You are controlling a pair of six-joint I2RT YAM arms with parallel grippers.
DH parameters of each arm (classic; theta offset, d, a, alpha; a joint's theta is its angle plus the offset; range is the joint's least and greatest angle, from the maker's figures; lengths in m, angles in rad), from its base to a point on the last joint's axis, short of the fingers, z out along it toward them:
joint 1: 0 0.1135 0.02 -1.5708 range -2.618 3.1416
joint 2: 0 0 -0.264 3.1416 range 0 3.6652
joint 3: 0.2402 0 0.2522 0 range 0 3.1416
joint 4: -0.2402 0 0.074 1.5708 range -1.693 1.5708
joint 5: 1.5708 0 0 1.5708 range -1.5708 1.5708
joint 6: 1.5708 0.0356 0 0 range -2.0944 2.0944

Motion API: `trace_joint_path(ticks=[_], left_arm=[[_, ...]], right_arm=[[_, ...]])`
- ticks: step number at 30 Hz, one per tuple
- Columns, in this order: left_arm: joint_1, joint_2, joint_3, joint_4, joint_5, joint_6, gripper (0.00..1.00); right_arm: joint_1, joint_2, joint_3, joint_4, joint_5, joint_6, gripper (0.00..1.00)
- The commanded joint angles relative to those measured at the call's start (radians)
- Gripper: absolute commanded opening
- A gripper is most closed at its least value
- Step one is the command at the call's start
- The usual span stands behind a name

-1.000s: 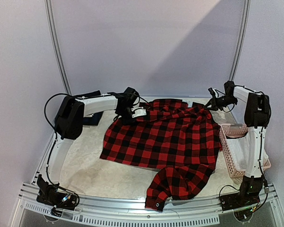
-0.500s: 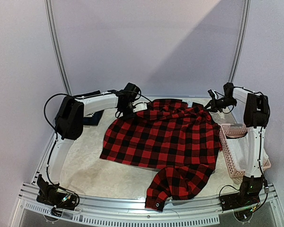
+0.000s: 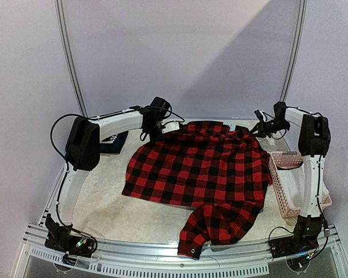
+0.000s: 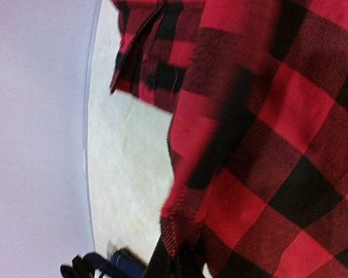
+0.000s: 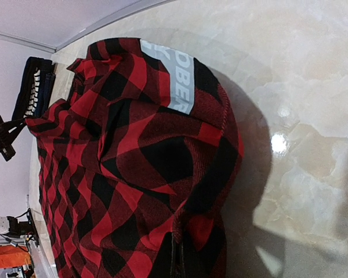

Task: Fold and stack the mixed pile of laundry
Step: Pick up the flattened shirt from the center of the board, then fold the flattened shirt at the center of the board.

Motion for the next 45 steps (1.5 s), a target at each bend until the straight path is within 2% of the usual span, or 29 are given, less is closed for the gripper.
trace_joint_path(ticks=[1, 6, 17, 23, 30, 38, 41, 45], left_arm=[[0.029, -0.158, -0.04, -0.026, -0.098, -0.012, 0.0], [0.052, -0.268, -0.041, -0.126, -0.149, -0.085, 0.0], [0.048, -0.478, -0.106, -0.33, -0.121, -0.193, 0.0], [0.04, -0.572, -0.2, -0.31, -0.096, -0.209, 0.0], [0.061, -0.462, -0.203, -0.25, -0.108, -0.202, 0.0], [0.096, -0.238, -0.024, -0.169, -0.179, -0.217, 0.0], [0.096, -0.21, 0.042, -0.148, -0.193, -0.214, 0.0], [0.098, -0.207, 0.053, -0.089, -0.231, -0.175, 0.0]], right_arm=[[0.003, -0.088, -0.032, 0.057, -0.035, 0.008, 0.0], [0.003, -0.227, -0.126, 0.138, -0.042, 0.032, 0.0], [0.012, -0.423, -0.205, 0.104, -0.146, -0.023, 0.0], [0.011, -0.494, -0.246, 0.119, -0.135, -0.039, 0.0], [0.012, -0.377, -0.198, 0.132, -0.064, -0.033, 0.0], [0.012, -0.219, -0.077, 0.173, 0.004, 0.006, 0.0], [0.013, -0.162, 0.013, 0.158, 0.008, 0.019, 0.0], [0.012, -0.129, 0.051, 0.19, 0.003, 0.058, 0.0]])
